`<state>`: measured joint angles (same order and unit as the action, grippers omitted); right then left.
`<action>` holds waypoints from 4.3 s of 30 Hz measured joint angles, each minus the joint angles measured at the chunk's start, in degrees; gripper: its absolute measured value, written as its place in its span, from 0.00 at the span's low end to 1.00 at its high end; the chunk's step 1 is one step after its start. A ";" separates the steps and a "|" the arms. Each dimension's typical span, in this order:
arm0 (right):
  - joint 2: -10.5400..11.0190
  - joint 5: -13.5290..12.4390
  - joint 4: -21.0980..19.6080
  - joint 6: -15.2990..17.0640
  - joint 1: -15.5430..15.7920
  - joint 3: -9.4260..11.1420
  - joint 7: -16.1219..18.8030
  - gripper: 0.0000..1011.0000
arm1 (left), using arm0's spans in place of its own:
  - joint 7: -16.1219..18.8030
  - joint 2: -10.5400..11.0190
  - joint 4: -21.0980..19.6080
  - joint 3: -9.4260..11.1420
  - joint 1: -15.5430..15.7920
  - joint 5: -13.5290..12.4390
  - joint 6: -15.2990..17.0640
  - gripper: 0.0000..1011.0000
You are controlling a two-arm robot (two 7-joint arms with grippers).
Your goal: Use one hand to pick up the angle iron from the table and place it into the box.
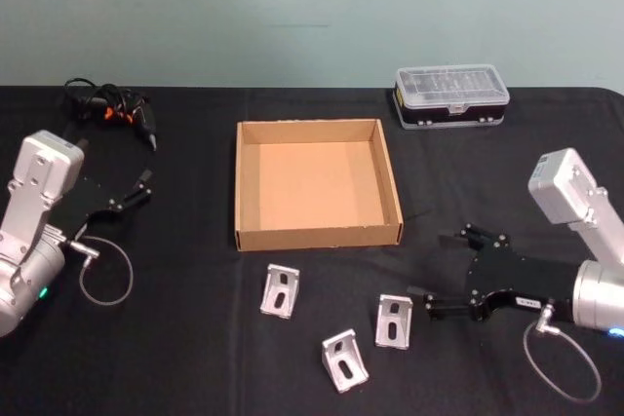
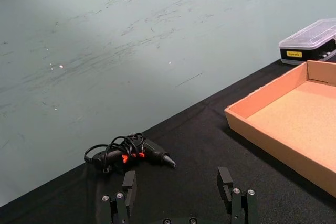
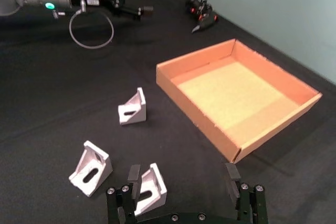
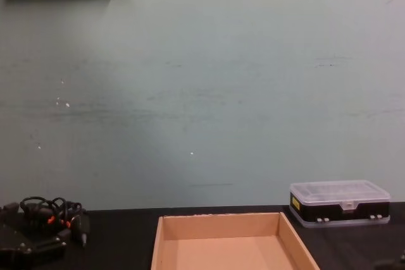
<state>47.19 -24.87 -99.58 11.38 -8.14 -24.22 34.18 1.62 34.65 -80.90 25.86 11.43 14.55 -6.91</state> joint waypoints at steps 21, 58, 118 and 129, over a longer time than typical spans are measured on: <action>-3.57 1.11 7.10 3.07 -5.53 -6.65 4.54 0.99 | 0.00 0.00 0.00 0.00 0.00 0.00 0.00 1.00; -6.10 2.25 13.04 1.12 -8.47 -9.42 5.45 0.67 | 0.00 0.00 0.00 0.00 0.00 0.00 0.00 1.00; -4.54 -0.43 6.01 -4.75 -0.70 -2.72 1.02 0.09 | 0.00 0.00 0.00 0.00 0.00 0.00 0.00 1.00; -7.60 1.63 5.18 -5.31 -3.39 -0.95 -2.78 0.09 | 0.00 0.00 0.00 0.00 0.00 0.00 0.00 1.00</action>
<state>39.60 -23.23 -94.41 6.07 -11.53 -25.17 31.41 1.62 34.65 -80.90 25.86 11.43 14.55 -6.91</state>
